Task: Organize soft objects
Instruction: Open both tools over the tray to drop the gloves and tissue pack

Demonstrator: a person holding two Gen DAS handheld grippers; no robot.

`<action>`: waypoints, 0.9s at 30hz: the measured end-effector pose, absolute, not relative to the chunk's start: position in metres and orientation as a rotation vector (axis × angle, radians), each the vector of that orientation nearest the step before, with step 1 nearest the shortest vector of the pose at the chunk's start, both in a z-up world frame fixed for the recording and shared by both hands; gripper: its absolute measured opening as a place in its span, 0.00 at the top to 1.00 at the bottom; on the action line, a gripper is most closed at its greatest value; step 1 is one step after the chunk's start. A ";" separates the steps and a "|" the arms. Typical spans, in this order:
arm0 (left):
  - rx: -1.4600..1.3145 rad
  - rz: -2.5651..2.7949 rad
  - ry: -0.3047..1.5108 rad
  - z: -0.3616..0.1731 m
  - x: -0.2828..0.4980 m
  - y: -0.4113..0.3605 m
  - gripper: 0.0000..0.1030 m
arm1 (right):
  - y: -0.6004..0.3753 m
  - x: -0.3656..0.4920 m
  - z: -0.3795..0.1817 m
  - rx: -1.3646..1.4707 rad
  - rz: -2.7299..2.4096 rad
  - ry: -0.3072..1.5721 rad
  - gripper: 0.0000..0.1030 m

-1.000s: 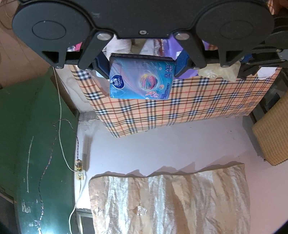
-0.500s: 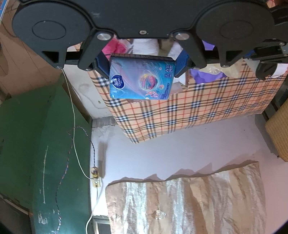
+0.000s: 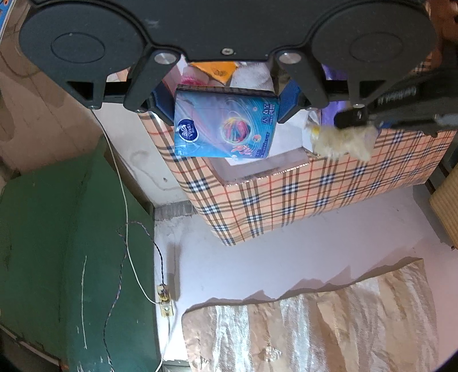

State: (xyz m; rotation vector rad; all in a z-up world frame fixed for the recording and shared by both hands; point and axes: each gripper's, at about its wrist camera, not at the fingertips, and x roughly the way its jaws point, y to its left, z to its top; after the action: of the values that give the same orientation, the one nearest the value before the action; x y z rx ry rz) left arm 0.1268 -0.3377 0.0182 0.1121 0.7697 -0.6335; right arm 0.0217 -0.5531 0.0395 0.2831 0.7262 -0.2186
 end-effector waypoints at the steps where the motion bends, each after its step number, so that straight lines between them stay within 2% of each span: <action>1: 0.112 -0.630 0.771 0.017 0.130 -0.340 0.80 | -0.553 0.021 0.037 0.286 -0.218 0.731 0.13; 6: 0.112 -0.642 0.761 0.016 0.144 -0.351 0.75 | -0.553 0.021 0.027 0.291 -0.215 0.747 0.13; 7: 0.111 -0.645 0.751 0.016 0.145 -0.352 0.69 | -0.554 0.021 0.027 0.293 -0.218 0.746 0.13; 8: 0.113 -0.644 0.741 0.017 0.146 -0.353 0.57 | -0.554 0.020 0.027 0.296 -0.220 0.744 0.13; 12: 0.100 -0.618 0.725 0.020 0.148 -0.350 0.36 | -0.553 0.016 0.031 0.305 -0.228 0.719 0.13; 21: 0.094 -0.569 0.709 0.042 0.134 -0.323 0.33 | -0.531 0.005 0.051 0.270 -0.203 0.672 0.13; 23: 0.105 -0.546 0.707 0.047 0.126 -0.315 0.28 | -0.524 0.004 0.054 0.262 -0.195 0.665 0.13; 27: 0.109 -0.515 0.705 0.054 0.112 -0.298 0.26 | -0.508 0.002 0.058 0.253 -0.177 0.667 0.13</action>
State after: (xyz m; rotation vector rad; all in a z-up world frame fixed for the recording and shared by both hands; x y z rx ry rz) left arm 0.1123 -0.2983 0.0540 0.1087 0.7049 -0.5154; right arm 0.0016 -0.5076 0.0579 0.2528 0.6668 -0.1775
